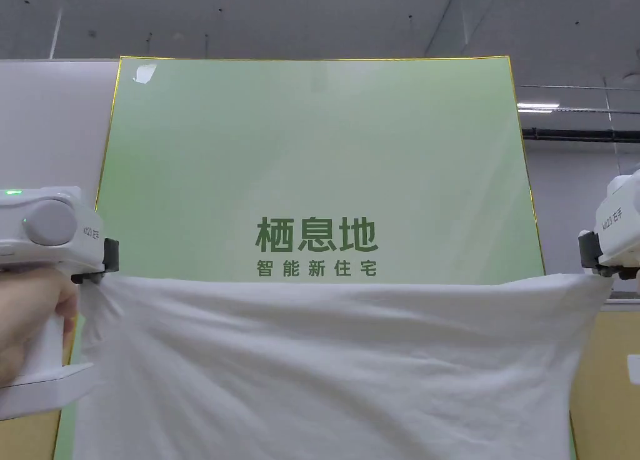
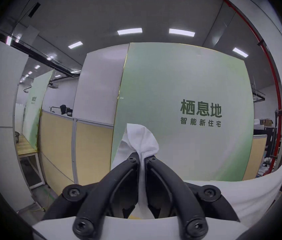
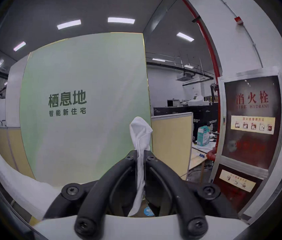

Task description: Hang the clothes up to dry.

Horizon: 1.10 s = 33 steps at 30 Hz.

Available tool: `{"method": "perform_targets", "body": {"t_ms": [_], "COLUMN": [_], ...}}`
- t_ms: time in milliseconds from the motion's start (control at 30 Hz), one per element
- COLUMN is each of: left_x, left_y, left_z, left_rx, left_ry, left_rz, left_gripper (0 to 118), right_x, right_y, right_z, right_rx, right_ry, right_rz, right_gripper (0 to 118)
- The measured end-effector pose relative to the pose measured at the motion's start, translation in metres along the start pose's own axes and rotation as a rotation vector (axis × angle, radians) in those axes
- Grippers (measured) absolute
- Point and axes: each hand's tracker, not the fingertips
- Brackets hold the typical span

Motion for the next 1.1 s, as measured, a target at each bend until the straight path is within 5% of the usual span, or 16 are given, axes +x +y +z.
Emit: {"method": "perform_targets", "body": {"t_ms": [133,233,333,500,633,733,1000,1100], "left_x": [0.006,0.011,0.017,0.029,0.034,0.042,0.048,0.042], "left_y": [-0.007,-0.007,-0.005,0.005,0.014,0.015,0.006,0.001], "left_z": [-0.020,-0.047,-0.078,-0.133,-0.171,-0.193,-0.242,-0.255], "left_rx": [0.001,-0.008,-0.042,-0.024,-0.001,0.018,0.014,0.016], "left_ry": [0.010,0.038,0.053,0.096,0.107,0.125,0.136,0.143], "left_rz": [-0.036,-0.028,0.018,0.002,0.006,-0.022,-0.005,-0.005], "left_gripper": [1,1,1,1,1,1,1,1], "right_x": [-0.022,-0.031,-0.055,-0.063,-0.070,-0.108,-0.123,-0.134], "right_y": [0.007,0.014,0.031,0.029,0.035,0.052,0.051,0.047], "right_z": [-0.021,-0.042,-0.085,-0.077,-0.114,-0.209,-0.254,-0.259], "right_rx": [0.041,0.012,-0.017,-0.013,0.010,-0.045,-0.008,-0.015], "right_ry": [-0.058,-0.058,-0.107,-0.119,-0.148,-0.139,-0.102,-0.113], "right_rz": [0.090,0.032,0.106,0.084,0.079,0.067,0.007,0.066], "right_gripper": [5,5,5,5,5,5,5,5]}}
